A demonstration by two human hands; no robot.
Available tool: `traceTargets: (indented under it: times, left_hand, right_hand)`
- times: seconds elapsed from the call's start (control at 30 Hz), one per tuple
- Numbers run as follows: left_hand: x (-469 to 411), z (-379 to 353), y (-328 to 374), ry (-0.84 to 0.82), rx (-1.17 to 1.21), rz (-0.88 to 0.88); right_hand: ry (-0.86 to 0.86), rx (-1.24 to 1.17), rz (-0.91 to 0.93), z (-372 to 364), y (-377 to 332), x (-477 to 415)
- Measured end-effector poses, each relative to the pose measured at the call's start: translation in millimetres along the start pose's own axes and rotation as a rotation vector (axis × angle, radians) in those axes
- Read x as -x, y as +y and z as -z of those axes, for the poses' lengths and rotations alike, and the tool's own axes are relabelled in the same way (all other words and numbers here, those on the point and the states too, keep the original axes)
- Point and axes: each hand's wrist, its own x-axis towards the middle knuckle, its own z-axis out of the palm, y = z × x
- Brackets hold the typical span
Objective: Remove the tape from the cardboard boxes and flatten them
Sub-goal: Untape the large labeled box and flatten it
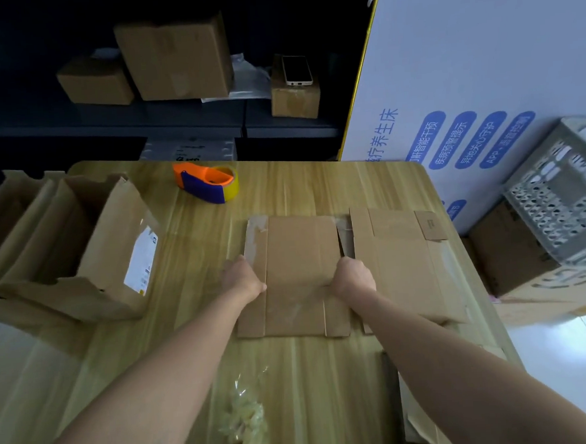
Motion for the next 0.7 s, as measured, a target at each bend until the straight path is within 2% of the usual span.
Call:
traceTargets:
  times: [0.17,0.33,0.4,0.53,0.7]
  left_hand:
    - [12.5,49.8,3.1,0.148,-0.016,-0.243]
    - [52.4,119.7,-10.0,0.346,-0.100,-0.602]
    - [69.0,151.8,-30.1,0.435,-0.140,-0.688]
    - [92.8,207.6,-88.9,0.610,-0.215,-0.760]
    - [105.3,245.8,-163.8,0.605,-0.291,-0.694]
  right_hand:
    - [0.006,-0.017,0.239,23.2,-42.2,20.5]
    - [0.141,0.070,0.490,41.3,-108.2,65.0]
    - [0.199,0.119,0.585,45.9,-141.2,86.7]
    - [0.303,0.208,0.761,43.3,-208.4,130.2]
    - [0.311,0.255,0.926,11.0,-276.2,165.3]
